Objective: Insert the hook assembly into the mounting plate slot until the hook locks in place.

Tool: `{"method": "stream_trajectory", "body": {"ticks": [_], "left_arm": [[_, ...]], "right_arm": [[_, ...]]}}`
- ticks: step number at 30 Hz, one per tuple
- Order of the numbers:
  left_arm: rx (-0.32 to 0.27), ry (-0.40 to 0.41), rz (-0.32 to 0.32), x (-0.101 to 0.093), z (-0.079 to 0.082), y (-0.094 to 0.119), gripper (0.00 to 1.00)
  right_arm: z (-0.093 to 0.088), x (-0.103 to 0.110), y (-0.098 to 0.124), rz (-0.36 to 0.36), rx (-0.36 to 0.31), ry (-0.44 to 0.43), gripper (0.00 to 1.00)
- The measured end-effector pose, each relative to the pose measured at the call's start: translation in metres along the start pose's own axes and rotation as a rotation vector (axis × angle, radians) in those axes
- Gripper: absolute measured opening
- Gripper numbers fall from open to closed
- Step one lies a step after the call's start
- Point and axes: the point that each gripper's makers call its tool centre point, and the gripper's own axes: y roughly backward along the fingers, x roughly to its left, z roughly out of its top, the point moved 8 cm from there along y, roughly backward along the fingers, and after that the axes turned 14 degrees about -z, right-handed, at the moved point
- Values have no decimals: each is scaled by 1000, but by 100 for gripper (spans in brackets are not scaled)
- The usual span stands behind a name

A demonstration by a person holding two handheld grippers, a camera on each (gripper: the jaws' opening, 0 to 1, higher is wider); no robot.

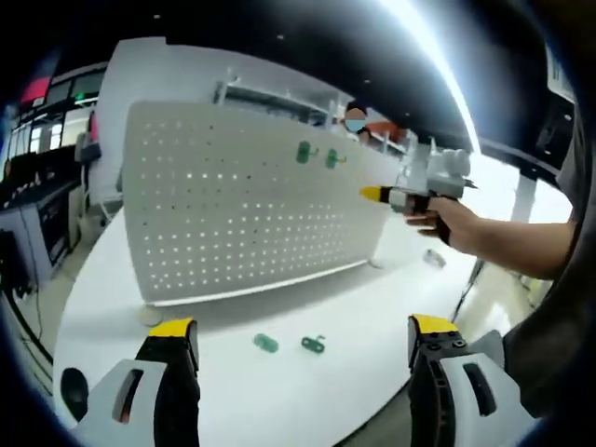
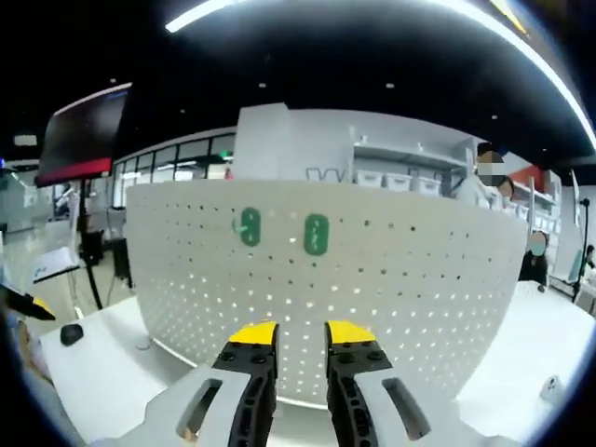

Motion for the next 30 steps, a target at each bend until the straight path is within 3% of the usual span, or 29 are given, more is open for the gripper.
{"method": "stream_trajectory", "body": {"ticks": [7,17,22,30], "left_arm": [[2,43,-8,2,-7,3,95],[41,47,-5,1,-16,2,94],[63,47,-11,-2,-22,0,94],[96,53,-13,-7,-31,-1,94]], "right_arm": [[-25,1,16,62,58,28,17],[-67,7,57,170,166,104,17],[-80,7,72,181,211,81,18],[-100,16,91,253,256,136,18]]}}
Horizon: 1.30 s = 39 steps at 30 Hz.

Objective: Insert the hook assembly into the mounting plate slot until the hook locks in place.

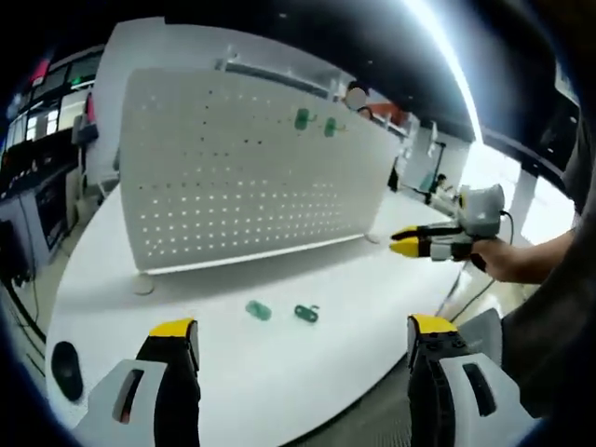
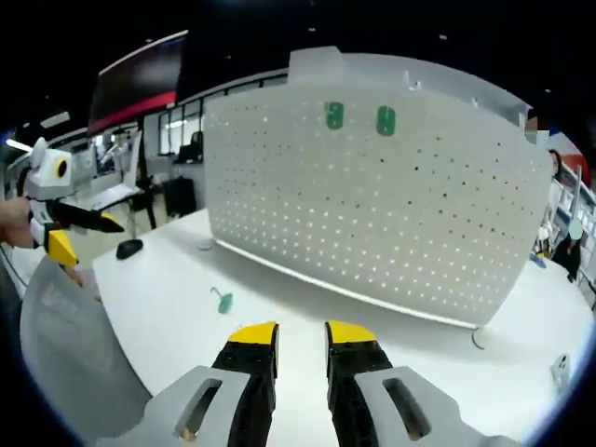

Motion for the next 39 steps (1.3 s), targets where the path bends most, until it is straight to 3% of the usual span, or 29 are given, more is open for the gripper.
{"method": "stream_trajectory", "body": {"ticks": [11,22,23,29,39], "left_arm": [[47,9,3,-2,-12,-1,94],[157,31,-12,-3,-33,-11,94],[163,37,-16,-4,-35,-12,94],[175,53,-22,-2,-37,-14,94],[182,59,-34,-1,-35,-20,92]], "right_arm": [[-21,29,8,105,56,38,18],[-37,44,0,213,107,121,18],[-41,48,-3,248,121,168,18],[-48,60,-25,326,150,258,17],[-57,70,-76,374,187,355,16]]}}
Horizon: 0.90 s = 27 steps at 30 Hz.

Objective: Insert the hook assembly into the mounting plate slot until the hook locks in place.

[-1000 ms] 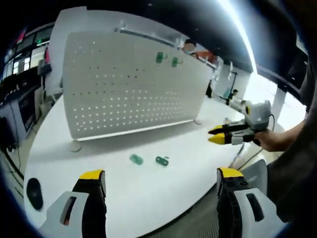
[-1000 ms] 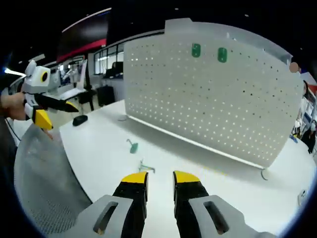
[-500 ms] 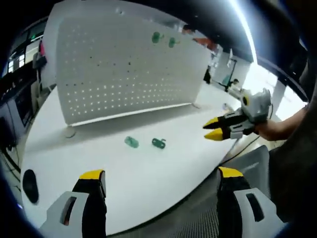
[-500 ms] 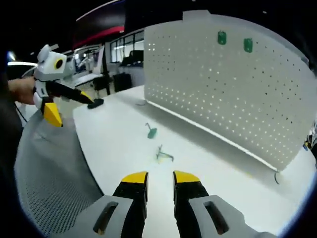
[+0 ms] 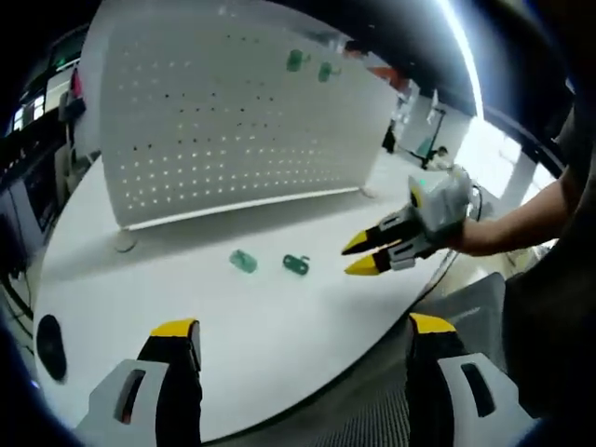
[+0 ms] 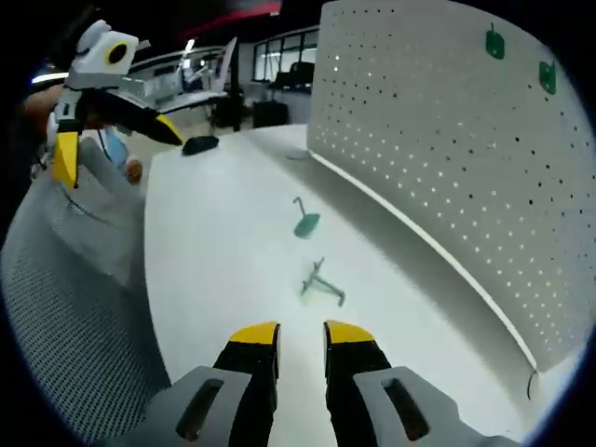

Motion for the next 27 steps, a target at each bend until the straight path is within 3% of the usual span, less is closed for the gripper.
{"method": "stream_trajectory", "body": {"ticks": [2,5,12,15,27], "left_arm": [[-1,1,-3,0,1,-1,92],[-1,5,-1,2,1,-1,92],[-3,15,13,8,1,3,92],[-3,21,19,10,0,4,92],[-13,39,35,13,-2,8,91]], "right_arm": [[4,-3,-9,9,4,13,16],[7,-8,-24,23,11,97,16],[10,-17,-49,28,37,126,16],[10,-17,-55,53,47,101,16],[16,-15,-71,133,57,217,13]]}}
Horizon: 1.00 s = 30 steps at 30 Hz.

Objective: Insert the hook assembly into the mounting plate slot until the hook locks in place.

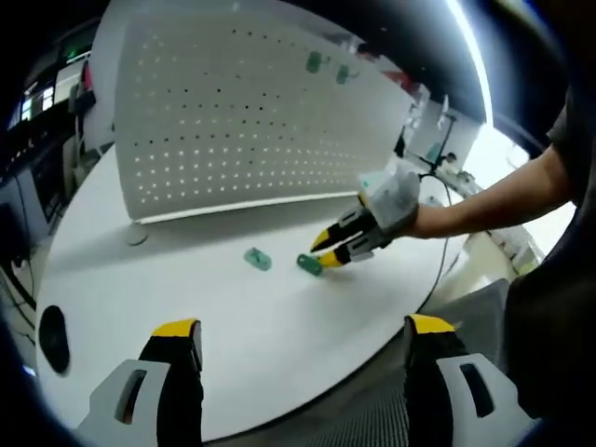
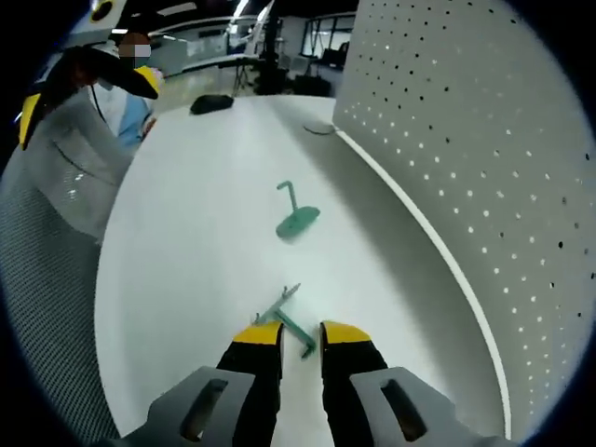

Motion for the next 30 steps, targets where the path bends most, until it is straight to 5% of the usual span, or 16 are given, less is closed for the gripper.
{"method": "stream_trajectory", "body": {"ticks": [10,18,30], "left_arm": [[-4,2,4,1,2,0,90],[-10,-10,9,0,4,1,90],[-31,-54,18,-1,14,7,93]], "right_arm": [[6,3,-3,59,30,-69,1],[10,1,-1,18,42,-229,0],[35,-15,13,-49,-13,-256,0]]}}
